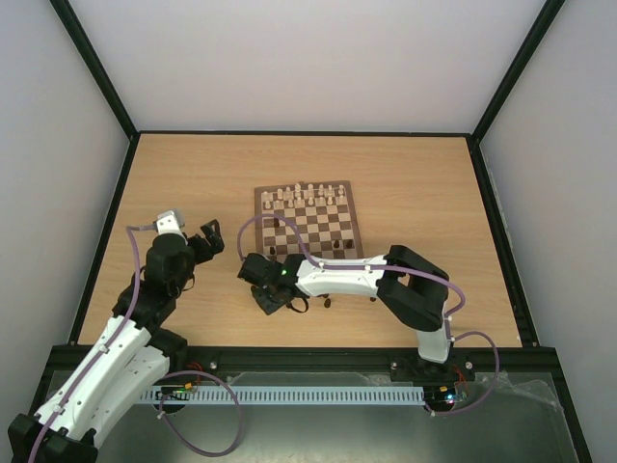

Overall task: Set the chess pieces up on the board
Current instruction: Pick up the chess piece at the center of the board, then place the chess piece on the chessboard.

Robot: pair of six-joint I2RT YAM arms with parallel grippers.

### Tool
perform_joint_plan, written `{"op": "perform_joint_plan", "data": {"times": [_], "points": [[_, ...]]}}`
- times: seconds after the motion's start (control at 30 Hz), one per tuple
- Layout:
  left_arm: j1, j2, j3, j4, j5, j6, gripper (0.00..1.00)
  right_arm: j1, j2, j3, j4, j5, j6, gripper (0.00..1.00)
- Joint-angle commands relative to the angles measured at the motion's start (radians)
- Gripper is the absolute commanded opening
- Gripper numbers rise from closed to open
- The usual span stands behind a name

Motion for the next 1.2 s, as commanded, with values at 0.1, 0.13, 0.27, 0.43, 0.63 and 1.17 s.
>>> {"op": "perform_joint_plan", "data": {"times": [0.1,0.13,0.27,0.43,0.63,1.17], "points": [[0.007,-0.013,-0.013,-0.016,-0.001,-0.003,0.99,0.008,0.019,0.016,-0.055,0.01,0.011,0.21],[0.007,-0.013,-0.013,-0.016,-0.001,-0.004,1.0,0.008,0.016,0.016,-0.054,0.011,0.011,0.2],[0.007,-0.015,-0.012,-0.016,-0.002,-0.004,0.99,0.008,0.015,0.016,-0.057,0.015,0.008,0.15],[0.007,-0.013,-0.012,-0.014,-0.002,-0.004,0.99,0.008,-0.004,0.016,-0.059,0.019,0.007,0.1],[0.007,-0.013,-0.012,-0.015,-0.002,-0.003,0.99,0.008,-0.082,0.034,-0.103,0.062,-0.004,0.09],[0.007,-0.007,-0.014,-0.007,0.002,-0.004,1.0,-0.206,-0.193,0.117,-0.162,0.092,-0.076,0.09]]}}
